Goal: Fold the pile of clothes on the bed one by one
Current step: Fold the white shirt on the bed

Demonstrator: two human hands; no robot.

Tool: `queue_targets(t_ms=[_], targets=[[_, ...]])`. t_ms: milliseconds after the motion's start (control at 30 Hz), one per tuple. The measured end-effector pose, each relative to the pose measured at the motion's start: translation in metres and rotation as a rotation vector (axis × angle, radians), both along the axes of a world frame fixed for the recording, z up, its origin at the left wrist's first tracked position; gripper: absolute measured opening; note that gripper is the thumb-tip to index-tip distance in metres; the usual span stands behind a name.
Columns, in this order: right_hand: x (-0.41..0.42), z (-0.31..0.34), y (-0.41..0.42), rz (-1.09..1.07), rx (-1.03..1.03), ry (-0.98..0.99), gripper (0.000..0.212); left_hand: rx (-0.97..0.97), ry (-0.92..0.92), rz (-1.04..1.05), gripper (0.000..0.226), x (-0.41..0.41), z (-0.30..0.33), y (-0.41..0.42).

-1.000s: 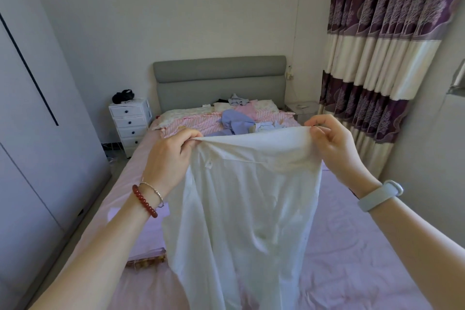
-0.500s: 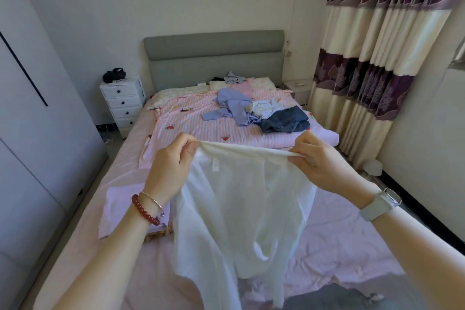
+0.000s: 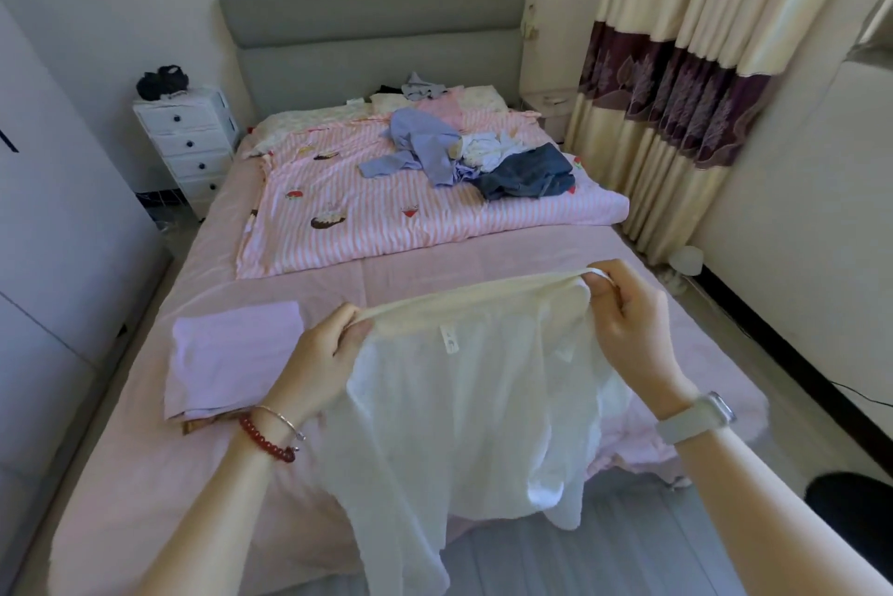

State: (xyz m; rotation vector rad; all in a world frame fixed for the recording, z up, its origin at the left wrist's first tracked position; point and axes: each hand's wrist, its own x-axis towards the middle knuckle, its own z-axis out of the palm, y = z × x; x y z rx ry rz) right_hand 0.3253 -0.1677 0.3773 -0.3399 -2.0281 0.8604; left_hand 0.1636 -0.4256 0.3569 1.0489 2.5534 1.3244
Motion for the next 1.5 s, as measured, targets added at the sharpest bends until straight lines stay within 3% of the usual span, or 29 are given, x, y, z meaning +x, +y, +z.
queue_targets(t_ms=[133, 233, 467, 633, 700, 833, 933, 1000, 1133, 1200, 1233, 1267, 1333, 1400, 1500], targets=[[0.001, -0.005, 0.007, -0.134, 0.019, 0.101, 0.022, 0.210, -0.116, -0.088, 0.038, -0.008, 0.011, -0.003], [-0.016, -0.013, 0.012, -0.205, -0.018, 0.102, 0.029, 0.137, -0.127, -0.130, 0.043, -0.027, 0.016, 0.006], [-0.100, -0.016, 0.076, -0.302, 0.037, -0.101, 0.043, -0.220, 0.432, 0.092, 0.039, -0.119, 0.017, 0.082], [-0.217, -0.020, 0.166, -0.265, 0.020, -0.376, 0.030, -0.325, 0.475, 0.260, 0.031, -0.226, 0.003, 0.175], [-0.276, -0.037, 0.209, -0.207, -0.115, -0.453, 0.033, -0.384, 0.446, 0.296, 0.033, -0.274, -0.014, 0.215], [-0.391, -0.099, 0.280, -0.155, -0.609, -0.514, 0.028, -0.523, 0.402, 0.295, 0.038, -0.366, -0.075, 0.289], [-0.453, -0.160, 0.308, -0.143, -0.855, -0.566, 0.034, -0.648, 0.305, 0.307, 0.038, -0.418, -0.138, 0.326], [-0.482, -0.204, 0.318, -0.127, -0.976, -0.583, 0.032, -0.676, 0.138, 0.361, 0.036, -0.444, -0.184, 0.341], [-0.517, -0.292, 0.324, -0.076, -1.198, -0.531, 0.026, -0.474, -0.313, 0.461, 0.026, -0.478, -0.270, 0.366], [-0.522, -0.327, 0.324, 0.010, -1.314, -0.491, 0.015, -0.330, -0.517, 0.408, 0.020, -0.482, -0.306, 0.377], [-0.522, -0.343, 0.323, 0.054, -1.334, -0.509, 0.021, -0.251, -0.611, 0.369, 0.023, -0.480, -0.321, 0.381], [-0.520, -0.358, 0.321, 0.084, -1.318, -0.551, 0.038, -0.201, -0.665, 0.338, 0.029, -0.477, -0.335, 0.381], [-0.511, -0.380, 0.309, 0.088, -1.076, -0.674, 0.054, -0.199, -0.602, 0.283, 0.040, -0.466, -0.358, 0.375], [-0.491, -0.392, 0.289, 0.064, -0.741, -0.739, 0.053, -0.249, -0.495, 0.314, 0.042, -0.446, -0.377, 0.357], [-0.444, -0.397, 0.241, 0.102, -0.266, -0.683, 0.047, -0.334, -0.451, 0.411, 0.053, -0.396, -0.402, 0.307]])
